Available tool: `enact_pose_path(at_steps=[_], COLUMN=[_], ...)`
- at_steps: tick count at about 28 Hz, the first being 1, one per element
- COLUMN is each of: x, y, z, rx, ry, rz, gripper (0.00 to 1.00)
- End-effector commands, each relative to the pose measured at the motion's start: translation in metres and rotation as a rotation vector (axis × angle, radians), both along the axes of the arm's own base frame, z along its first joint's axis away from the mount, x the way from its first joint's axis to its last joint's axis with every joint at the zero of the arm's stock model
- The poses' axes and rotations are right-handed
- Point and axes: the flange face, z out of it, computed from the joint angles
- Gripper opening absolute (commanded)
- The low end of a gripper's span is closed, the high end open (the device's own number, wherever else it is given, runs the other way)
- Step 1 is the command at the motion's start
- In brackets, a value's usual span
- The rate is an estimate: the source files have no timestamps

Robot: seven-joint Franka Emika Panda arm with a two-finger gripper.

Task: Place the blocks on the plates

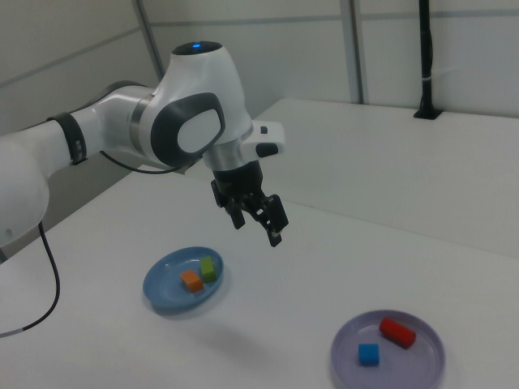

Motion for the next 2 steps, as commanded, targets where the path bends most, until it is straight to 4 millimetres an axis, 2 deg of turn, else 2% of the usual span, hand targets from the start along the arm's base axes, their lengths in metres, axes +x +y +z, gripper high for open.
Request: enact_pose_path(at_steps=[1,2], x=[0.001,0.0012], y=[-0.001,-0.0003], z=[0.0022,0.0023], rx=[-0.016,-0.017], ry=[0.017,0.015], rz=[0.018,0.02], gripper=[1.0,1.0])
